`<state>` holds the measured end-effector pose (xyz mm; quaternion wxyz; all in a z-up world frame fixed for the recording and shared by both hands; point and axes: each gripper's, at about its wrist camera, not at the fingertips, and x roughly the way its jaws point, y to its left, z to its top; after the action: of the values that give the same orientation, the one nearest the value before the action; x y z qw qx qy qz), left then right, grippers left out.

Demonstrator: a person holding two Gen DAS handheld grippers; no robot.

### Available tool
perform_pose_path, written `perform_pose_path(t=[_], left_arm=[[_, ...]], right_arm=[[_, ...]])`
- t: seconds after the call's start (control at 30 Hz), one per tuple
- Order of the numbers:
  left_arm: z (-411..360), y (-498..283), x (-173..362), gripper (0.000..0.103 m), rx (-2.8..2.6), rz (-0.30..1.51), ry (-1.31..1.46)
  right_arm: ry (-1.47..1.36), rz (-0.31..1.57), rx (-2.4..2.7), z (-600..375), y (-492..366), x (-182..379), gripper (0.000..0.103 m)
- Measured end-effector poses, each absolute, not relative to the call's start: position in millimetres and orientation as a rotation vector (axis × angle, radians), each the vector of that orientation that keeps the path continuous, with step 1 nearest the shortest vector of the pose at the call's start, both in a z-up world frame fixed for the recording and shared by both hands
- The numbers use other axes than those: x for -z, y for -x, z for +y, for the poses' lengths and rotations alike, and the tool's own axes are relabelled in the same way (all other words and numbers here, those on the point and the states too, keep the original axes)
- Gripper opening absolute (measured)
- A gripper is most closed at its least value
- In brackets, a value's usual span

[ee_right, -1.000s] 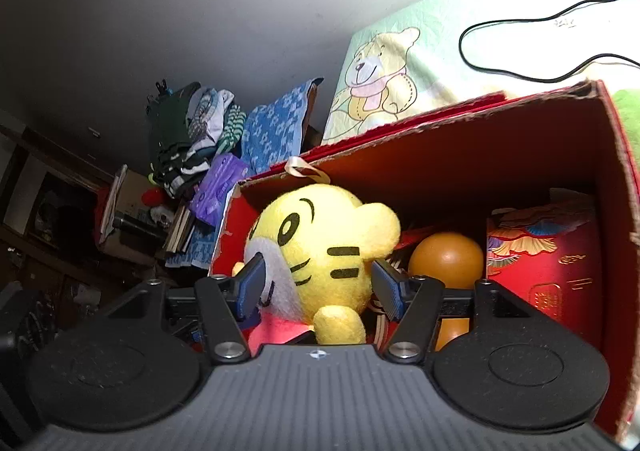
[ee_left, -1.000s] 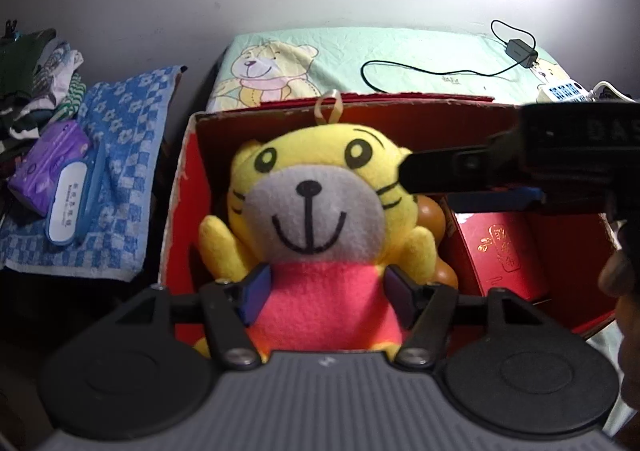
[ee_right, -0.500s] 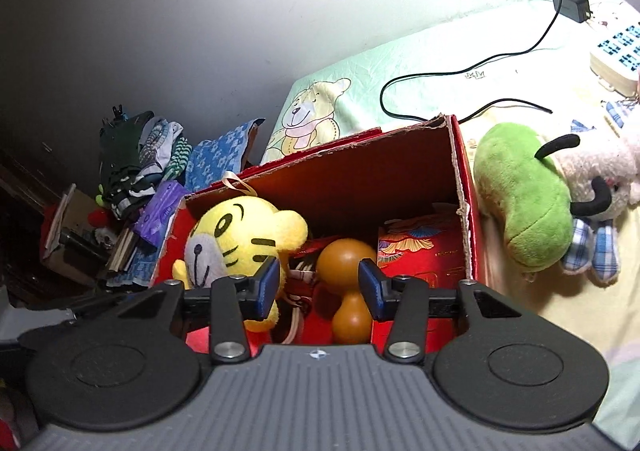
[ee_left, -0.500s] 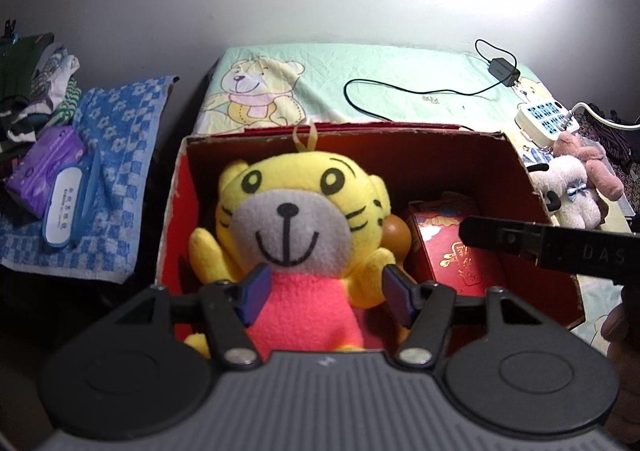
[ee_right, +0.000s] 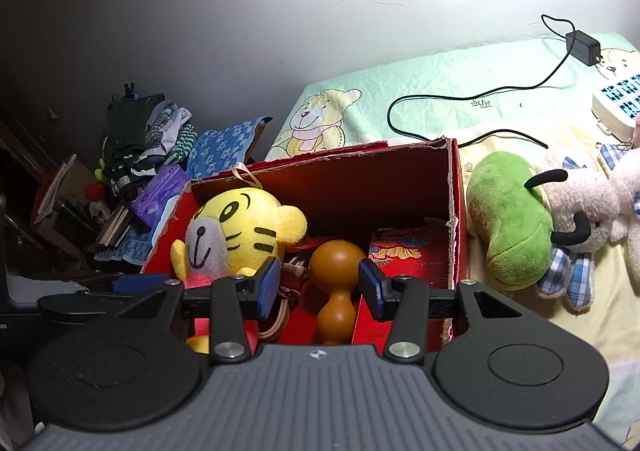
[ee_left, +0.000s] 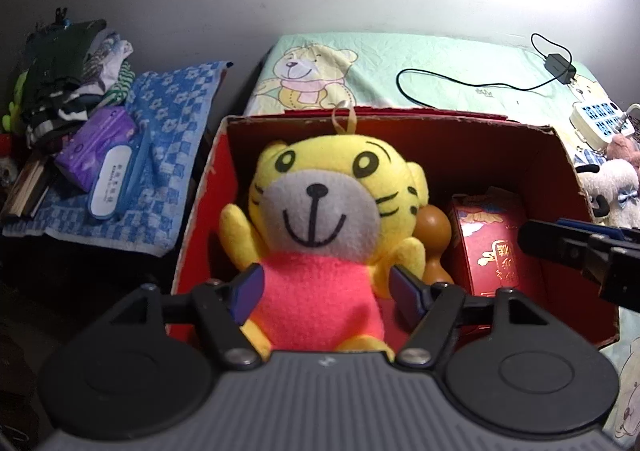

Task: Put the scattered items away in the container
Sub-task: 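Open the right gripper to release the tiger inside the box, then move the right gripper over to the pink teddy bear on the bed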

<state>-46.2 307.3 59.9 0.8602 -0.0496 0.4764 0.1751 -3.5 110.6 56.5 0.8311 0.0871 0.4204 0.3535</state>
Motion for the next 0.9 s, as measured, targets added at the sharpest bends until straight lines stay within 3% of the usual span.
perform_pose_path(t=[0.27, 0.5, 0.9], left_arm=[[295.5, 45.3, -59.0, 0.073, -0.430, 1.003, 0.110], [285.2, 45.1, -64.6, 0.082, -0.462, 0.997, 0.085], [281.0, 38.4, -65.0, 0.082, -0.477, 1.032, 0.072]], right_arm=[[-0.136, 0.910, -0.768, 101.6, 2.6, -56.7, 0.047], [-0.101, 0.902, -0.779, 97.8, 6.4, -59.2, 0.047], [-0.111, 0.895, -0.782, 89.8, 7.6, -62.4, 0.047]])
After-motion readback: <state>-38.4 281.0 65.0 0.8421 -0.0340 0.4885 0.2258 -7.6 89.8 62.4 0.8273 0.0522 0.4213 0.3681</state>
